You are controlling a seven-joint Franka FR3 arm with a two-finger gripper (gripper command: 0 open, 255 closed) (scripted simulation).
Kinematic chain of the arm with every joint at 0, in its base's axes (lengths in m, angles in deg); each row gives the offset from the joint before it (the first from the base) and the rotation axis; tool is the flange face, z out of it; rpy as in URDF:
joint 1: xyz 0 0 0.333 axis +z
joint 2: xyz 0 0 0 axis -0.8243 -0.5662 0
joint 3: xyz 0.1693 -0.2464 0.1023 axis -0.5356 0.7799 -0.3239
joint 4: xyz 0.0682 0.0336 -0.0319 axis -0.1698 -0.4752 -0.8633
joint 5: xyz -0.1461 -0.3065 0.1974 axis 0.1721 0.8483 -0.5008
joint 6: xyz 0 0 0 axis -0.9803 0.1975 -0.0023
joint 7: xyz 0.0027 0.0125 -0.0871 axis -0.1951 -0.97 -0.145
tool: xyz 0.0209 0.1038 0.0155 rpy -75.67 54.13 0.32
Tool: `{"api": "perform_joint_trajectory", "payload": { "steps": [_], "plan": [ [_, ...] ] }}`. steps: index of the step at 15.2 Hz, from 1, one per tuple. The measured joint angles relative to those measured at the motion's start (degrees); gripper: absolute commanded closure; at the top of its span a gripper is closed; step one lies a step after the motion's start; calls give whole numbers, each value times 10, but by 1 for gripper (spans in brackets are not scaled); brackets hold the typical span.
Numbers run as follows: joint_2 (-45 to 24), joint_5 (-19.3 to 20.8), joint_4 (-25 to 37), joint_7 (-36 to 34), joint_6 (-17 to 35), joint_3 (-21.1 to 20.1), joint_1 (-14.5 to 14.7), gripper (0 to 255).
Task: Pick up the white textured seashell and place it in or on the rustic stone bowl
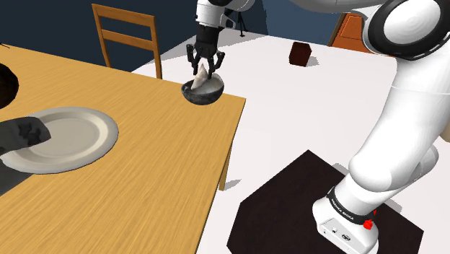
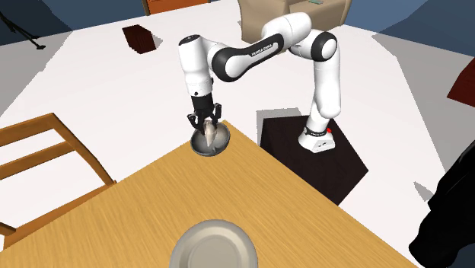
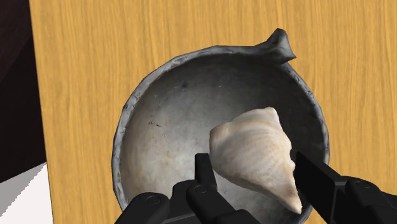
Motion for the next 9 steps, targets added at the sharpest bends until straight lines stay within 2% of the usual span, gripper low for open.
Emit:
{"api": "perform_joint_trajectory", "payload": {
  "steps": [1, 2, 9],
  "plan": [
    [0, 0, 0, 0, 0, 0, 0, 255],
    [0, 0, 0, 0, 0, 0, 0, 0],
    [0, 0, 10, -1, -9, 0, 1, 0]
  ]
}}
